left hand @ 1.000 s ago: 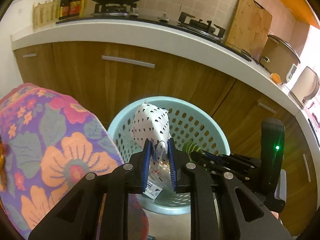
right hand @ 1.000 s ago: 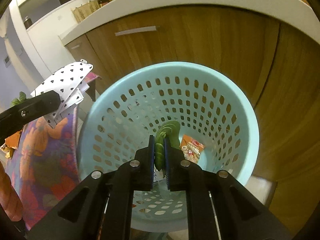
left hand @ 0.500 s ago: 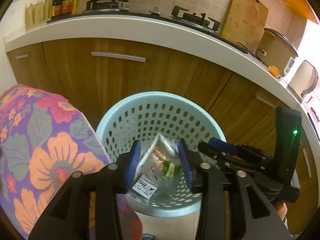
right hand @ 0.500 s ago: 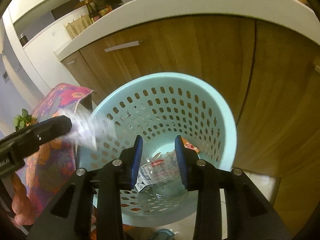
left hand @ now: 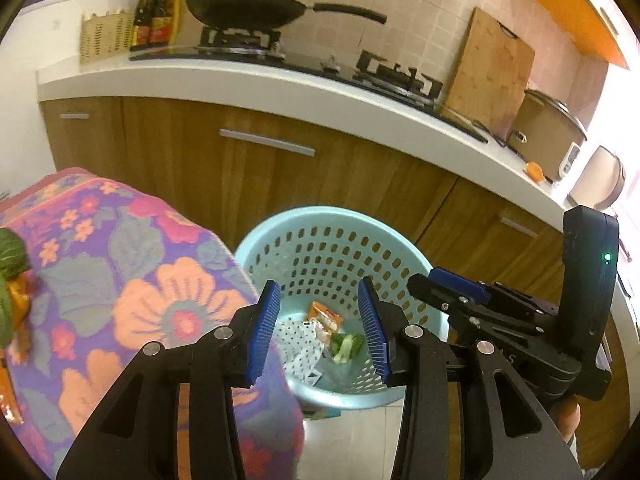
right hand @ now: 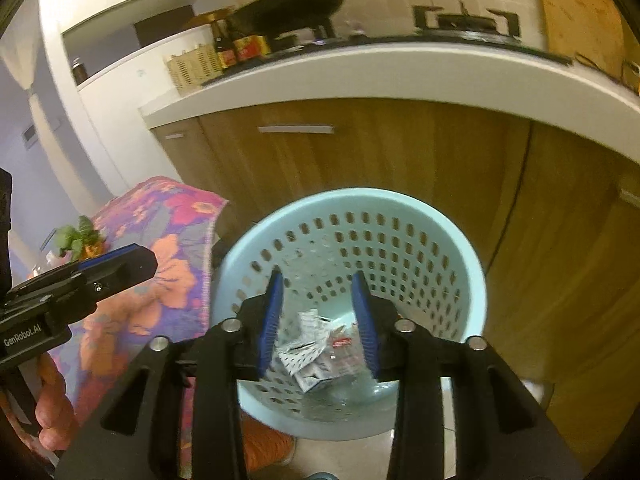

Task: Collect trash
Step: 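Lift both open grippers away from the wastebasket toward the table, then grasp the orange peel with the left gripper while the right gripper grasps the orange snack wrapper, then carry the peel and wrapper with both grippers over the blue wastebasket, then open both grippers to drop the peel and wrapper into the wastebasket, then move both open grippers back to the table toward the bok choy, then grasp the orange peel half with the left gripper while the right gripper grasps the bok choy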

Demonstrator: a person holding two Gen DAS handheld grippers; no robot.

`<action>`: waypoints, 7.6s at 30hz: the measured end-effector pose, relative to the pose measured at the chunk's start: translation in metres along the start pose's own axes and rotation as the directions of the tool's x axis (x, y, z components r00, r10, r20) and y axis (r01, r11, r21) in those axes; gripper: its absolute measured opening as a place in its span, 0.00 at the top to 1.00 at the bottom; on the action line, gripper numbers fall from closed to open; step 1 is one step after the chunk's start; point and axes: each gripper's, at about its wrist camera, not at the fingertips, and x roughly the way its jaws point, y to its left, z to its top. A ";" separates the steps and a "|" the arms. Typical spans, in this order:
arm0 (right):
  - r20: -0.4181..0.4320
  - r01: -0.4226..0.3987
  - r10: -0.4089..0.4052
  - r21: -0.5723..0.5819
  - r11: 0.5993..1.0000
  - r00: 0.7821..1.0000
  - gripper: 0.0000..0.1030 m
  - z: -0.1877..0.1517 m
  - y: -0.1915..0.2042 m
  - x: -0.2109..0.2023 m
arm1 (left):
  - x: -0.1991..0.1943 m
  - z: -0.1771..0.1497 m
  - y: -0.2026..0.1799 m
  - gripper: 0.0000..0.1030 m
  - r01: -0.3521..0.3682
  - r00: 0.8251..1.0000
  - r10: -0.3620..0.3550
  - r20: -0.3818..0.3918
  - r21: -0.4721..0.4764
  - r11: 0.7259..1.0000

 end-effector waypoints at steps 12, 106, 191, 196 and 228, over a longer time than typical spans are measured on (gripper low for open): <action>0.027 -0.062 0.067 -0.165 0.984 0.997 0.55 -0.001 0.079 -0.016 | -0.066 -0.007 0.035 0.60 -0.036 0.994 0.043 0.102 -0.066 0.997; -0.161 -0.490 0.472 -0.445 0.749 0.867 1.00 -0.032 0.306 -0.010 | -0.219 -0.128 0.220 0.97 -0.096 0.963 0.211 0.167 -0.519 0.849; 0.004 -0.185 0.186 -0.101 0.978 0.982 0.50 0.011 0.051 -0.030 | -0.064 -0.005 0.014 0.57 -0.025 0.993 0.028 0.115 -0.032 0.999; -0.002 -0.227 0.230 -0.183 0.957 0.973 0.50 0.016 0.100 -0.026 | -0.103 -0.015 0.043 0.52 -0.075 0.981 0.088 0.173 -0.081 0.994; -0.006 -0.295 0.316 -0.378 0.877 0.949 0.09 0.032 0.309 0.096 | -0.214 -0.119 0.302 0.48 -0.260 0.910 0.409 0.060 -0.686 0.680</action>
